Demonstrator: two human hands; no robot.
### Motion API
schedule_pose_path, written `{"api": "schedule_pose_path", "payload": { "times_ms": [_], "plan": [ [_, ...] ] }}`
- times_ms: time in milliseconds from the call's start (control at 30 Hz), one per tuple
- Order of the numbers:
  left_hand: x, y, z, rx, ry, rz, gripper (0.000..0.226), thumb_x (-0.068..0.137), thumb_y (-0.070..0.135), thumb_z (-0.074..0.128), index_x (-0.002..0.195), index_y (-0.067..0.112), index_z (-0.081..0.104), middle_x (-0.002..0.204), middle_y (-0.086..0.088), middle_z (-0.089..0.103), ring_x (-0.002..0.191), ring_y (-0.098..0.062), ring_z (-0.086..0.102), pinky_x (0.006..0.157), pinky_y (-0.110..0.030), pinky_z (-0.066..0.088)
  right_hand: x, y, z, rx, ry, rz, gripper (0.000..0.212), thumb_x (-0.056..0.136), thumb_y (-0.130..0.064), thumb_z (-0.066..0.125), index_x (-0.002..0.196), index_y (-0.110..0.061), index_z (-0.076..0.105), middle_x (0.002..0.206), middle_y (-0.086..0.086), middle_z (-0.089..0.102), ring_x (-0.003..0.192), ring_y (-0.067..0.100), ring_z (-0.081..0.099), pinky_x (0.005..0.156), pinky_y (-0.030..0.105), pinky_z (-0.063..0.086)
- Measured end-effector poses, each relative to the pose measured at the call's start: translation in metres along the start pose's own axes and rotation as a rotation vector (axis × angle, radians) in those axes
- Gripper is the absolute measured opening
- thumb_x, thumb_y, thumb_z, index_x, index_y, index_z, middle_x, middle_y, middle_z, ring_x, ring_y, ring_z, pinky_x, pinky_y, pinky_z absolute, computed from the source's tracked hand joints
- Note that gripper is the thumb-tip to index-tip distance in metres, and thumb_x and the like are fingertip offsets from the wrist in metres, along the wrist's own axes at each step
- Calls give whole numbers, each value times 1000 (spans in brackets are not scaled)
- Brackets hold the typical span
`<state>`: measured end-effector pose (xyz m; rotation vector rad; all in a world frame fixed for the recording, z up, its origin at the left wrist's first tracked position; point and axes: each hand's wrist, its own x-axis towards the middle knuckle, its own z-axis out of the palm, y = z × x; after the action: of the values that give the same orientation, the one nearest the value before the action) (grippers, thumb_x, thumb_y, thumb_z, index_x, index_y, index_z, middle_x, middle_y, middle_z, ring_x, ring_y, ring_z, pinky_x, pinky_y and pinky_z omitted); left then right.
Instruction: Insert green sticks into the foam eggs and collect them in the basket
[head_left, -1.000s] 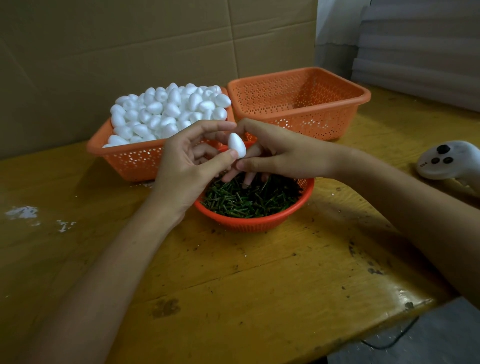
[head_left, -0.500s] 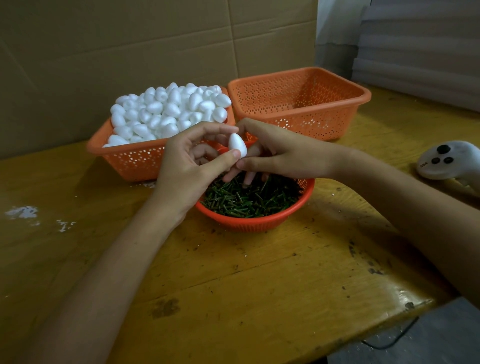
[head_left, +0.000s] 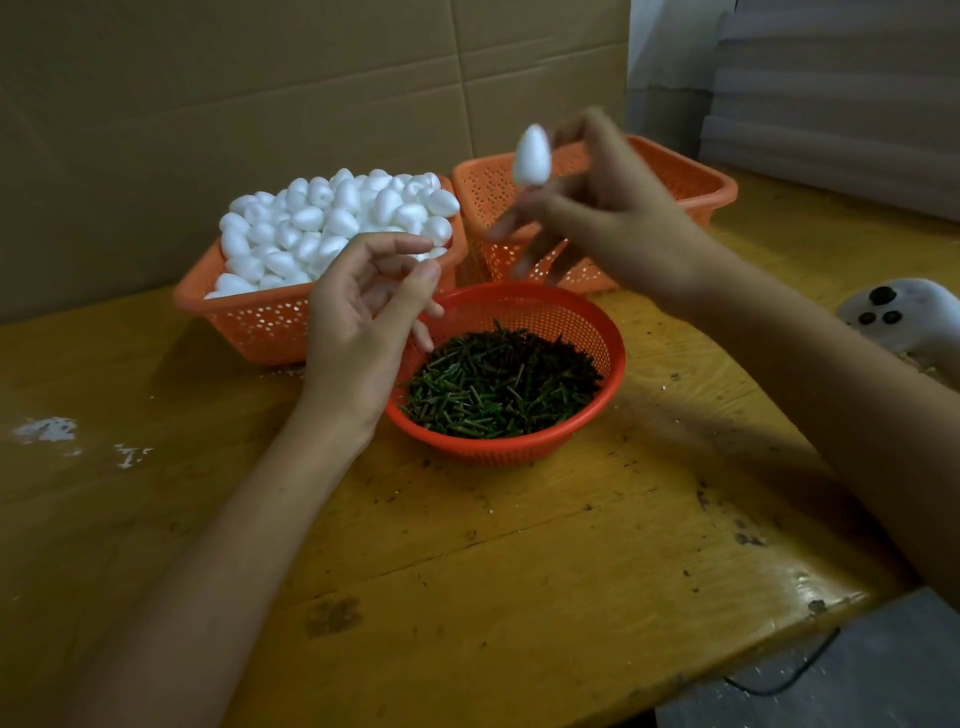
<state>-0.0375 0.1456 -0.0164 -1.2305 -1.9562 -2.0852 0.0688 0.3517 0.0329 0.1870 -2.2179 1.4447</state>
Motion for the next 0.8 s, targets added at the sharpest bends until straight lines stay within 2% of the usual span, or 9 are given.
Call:
{"api": "schedule_pose_path", "payload": {
  "times_ms": [67,133,200,267,367,500,567,667,800],
  "plan": [
    [-1,2,1,24,39,12,8,100,19,66,108,18,69,101,-8,68,89,-18,67,63,-29,55,1,-1,-16,-41,110,-8,27,108,-14,54,119,-11,29,105,12,78,74,38,74,57,41,59],
    [0,5,0,147,103,61,4,101,24,65,103,22,68,102,-2,70,93,-16,65,72,-30,55,2,2,-30,-153,198,6,26,108,-16,53,118,-13,29,101,11,78,67,32,74,48,35,53],
    [2,6,-7,419,191,188,6,101,24,64,97,22,66,98,3,68,93,-18,63,80,-31,51,2,9,-41,-247,272,72,25,107,-17,52,118,-13,30,94,9,77,58,22,70,42,28,46],
    [6,7,-20,710,322,336,10,101,22,61,95,16,67,93,3,64,92,-22,57,81,-28,41,4,15,-49,-345,320,167,22,107,-19,52,117,-15,34,92,8,75,52,14,64,40,25,43],
    [13,5,-43,1013,467,370,20,103,27,55,101,14,70,97,-6,65,101,-31,54,85,-34,38,6,22,-55,-583,353,233,20,107,-26,52,119,-14,42,94,7,72,58,16,65,44,26,44],
    [10,-15,-56,1295,321,119,44,109,44,40,116,15,72,114,-15,66,114,-38,54,97,-49,38,6,23,-58,-860,368,242,31,107,-30,51,130,-8,48,107,14,72,80,31,68,66,44,57],
    [9,-22,-59,1343,249,90,54,111,47,31,111,13,73,110,-15,70,109,-38,57,100,-50,36,6,24,-58,-949,377,243,35,107,-33,52,130,-8,50,109,16,71,88,36,69,76,51,59],
    [14,-22,-60,1327,259,124,59,112,49,30,99,10,73,98,-16,74,100,-39,61,95,-50,37,5,24,-57,-981,370,244,37,103,-34,59,130,-9,51,105,13,71,88,35,69,80,53,60],
    [14,-23,-60,1341,263,129,59,112,49,32,93,11,71,96,-14,75,100,-37,60,94,-50,36,5,24,-52,-1051,395,189,38,97,-23,63,130,-10,50,103,14,70,86,37,67,77,51,60]
  ]
}}
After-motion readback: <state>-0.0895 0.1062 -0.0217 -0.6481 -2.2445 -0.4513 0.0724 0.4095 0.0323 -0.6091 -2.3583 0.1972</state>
